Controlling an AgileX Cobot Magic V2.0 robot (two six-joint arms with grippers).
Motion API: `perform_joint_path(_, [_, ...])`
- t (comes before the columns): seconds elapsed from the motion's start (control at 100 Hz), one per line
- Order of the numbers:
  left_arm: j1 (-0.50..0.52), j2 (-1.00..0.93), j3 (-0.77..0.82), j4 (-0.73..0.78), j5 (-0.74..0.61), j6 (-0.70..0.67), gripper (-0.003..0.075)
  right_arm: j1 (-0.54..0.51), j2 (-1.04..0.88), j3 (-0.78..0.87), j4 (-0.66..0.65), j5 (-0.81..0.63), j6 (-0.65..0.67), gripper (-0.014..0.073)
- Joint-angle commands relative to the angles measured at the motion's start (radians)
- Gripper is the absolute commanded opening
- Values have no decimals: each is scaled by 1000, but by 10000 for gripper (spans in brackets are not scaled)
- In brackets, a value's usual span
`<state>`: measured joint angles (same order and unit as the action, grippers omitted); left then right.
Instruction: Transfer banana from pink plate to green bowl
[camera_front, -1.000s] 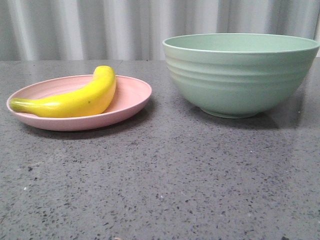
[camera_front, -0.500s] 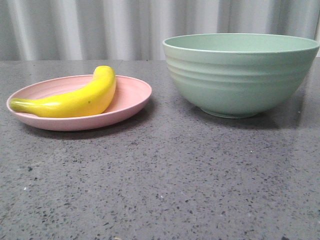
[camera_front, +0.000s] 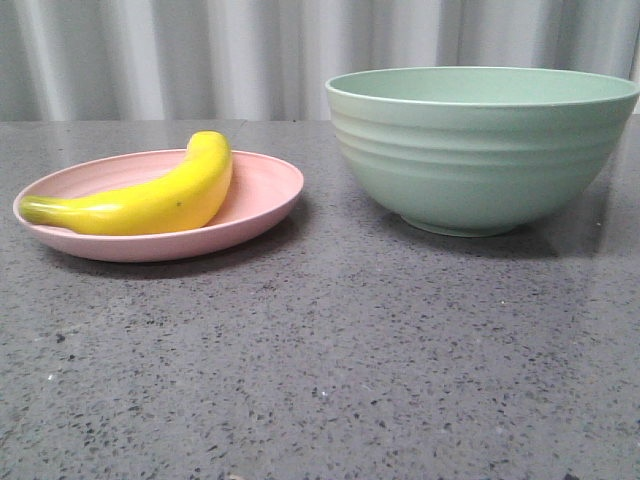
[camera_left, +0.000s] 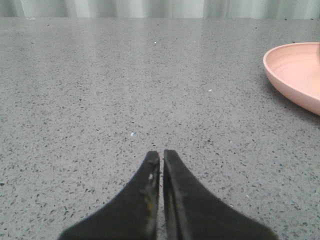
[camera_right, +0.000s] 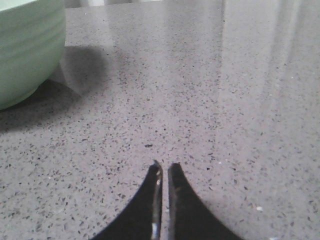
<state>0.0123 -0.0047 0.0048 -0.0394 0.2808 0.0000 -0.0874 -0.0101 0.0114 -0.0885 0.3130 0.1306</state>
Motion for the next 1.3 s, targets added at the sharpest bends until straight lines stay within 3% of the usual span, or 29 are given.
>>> perform_joint_path(0.0, [1,-28,8,-6,-92,-7,-20,-6,-19,23,-14,-95,-4,-69])
perform_joint_path(0.83, [1,-28,8,-4,-219,-7,-20,-6,-19,23,-14,-300,-4,-69])
perform_joint_path(1.29, [1,-28,-25,-57,-292,-7,-20,-6,-1,-24,13,-335,-4,-69])
